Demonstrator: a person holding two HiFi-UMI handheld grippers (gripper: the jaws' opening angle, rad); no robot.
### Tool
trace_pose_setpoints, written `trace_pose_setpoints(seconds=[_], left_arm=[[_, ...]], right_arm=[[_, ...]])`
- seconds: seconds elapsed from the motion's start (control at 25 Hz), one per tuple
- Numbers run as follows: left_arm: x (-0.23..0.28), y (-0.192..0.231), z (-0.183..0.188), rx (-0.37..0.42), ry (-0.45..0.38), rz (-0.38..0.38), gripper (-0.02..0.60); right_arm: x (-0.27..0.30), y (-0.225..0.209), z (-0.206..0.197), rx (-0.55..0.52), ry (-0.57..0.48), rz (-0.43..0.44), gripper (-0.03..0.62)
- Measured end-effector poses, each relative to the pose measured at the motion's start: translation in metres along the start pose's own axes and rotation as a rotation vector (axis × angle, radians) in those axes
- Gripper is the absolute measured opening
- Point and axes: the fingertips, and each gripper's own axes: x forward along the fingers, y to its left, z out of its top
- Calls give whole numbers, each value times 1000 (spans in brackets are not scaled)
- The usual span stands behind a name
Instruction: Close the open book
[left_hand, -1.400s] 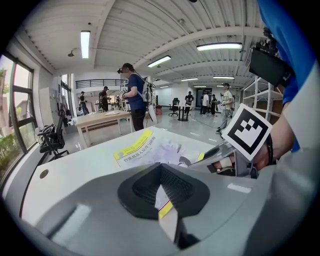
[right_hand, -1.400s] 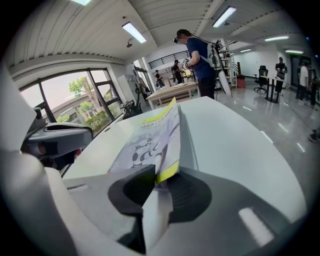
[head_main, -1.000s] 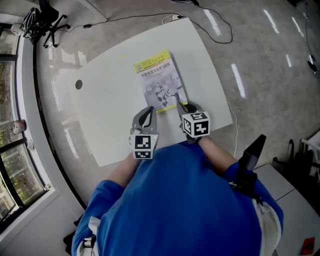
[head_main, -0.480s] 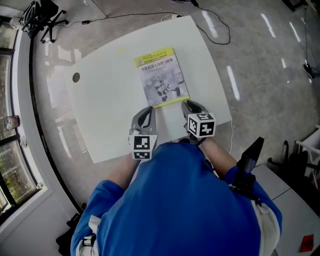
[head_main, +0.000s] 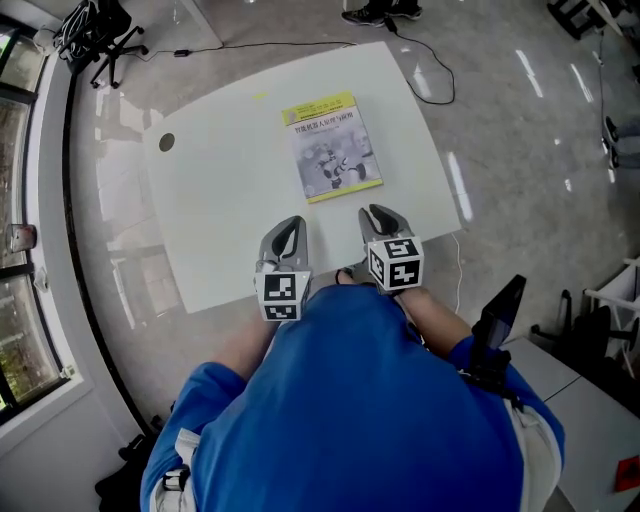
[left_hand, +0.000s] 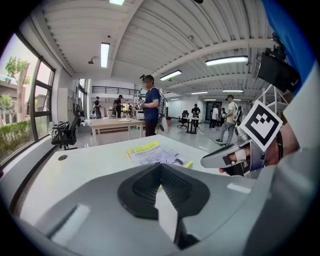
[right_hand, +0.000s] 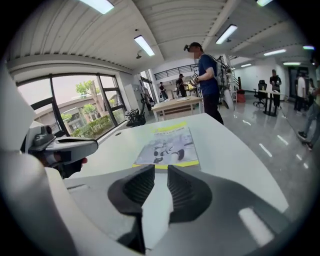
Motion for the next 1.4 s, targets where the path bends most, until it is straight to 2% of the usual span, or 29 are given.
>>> trace_pose_setpoints(seconds=[0.24, 0.64, 1.04, 1.4], left_arm=[[-43, -1, 2, -21, -51, 26, 8], [-123, -24, 2, -31, -126, 45, 8], [-177, -61, -6, -39, -167, 22, 8], [-193, -81, 9, -51, -191, 56, 8]], right_arm=[[-38, 40, 9, -124, -92, -10, 71], [-121, 98, -1, -224, -205, 8, 38], [-193, 120, -28, -225, -255, -15, 5], [-220, 124, -15, -273, -283, 48, 3]])
